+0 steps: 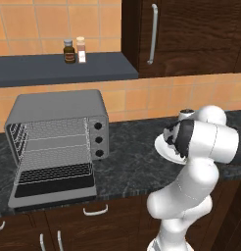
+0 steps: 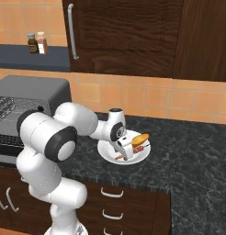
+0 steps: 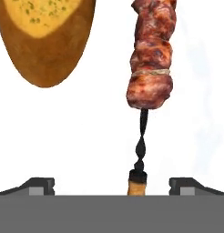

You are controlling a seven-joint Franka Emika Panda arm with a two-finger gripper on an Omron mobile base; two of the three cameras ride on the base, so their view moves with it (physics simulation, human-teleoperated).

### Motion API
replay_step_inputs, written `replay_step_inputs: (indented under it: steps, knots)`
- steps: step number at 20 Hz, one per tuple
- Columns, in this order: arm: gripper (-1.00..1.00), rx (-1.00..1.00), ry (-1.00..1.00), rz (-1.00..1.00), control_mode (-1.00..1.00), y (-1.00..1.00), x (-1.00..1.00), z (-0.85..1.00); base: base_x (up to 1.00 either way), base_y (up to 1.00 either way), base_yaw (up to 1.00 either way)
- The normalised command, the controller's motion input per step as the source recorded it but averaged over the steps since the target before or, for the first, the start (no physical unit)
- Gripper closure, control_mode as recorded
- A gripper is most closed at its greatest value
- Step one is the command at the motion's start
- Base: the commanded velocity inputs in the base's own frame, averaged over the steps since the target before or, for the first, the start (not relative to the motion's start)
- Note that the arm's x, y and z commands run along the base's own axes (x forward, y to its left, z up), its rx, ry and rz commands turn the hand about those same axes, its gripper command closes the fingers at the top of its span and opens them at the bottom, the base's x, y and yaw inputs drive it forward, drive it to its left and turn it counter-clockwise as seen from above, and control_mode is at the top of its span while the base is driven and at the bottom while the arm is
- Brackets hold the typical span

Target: Pick up the kebab skewer and baguette bread, and place them inside the toaster oven. Close the toaster oven door and start by setting the timer.

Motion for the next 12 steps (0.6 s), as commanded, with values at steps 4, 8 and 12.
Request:
replay_step_inputs:
  steps: [4, 8, 12]
  knots:
    - [-1.00, 0.00, 0.01, 0.00, -1.00, 0.00, 0.21, -0.24, 0.00, 0.00, 0.00]
    - [1.00, 0.00, 0.01, 0.00, -1.00, 0.00, 0.00, -0.22, 0.00, 0.00, 0.00]
    - [1.00, 0.06, 0.00, 0.00, -1.00, -0.03, -0.14, -0.14, 0.00, 0.00, 0.00]
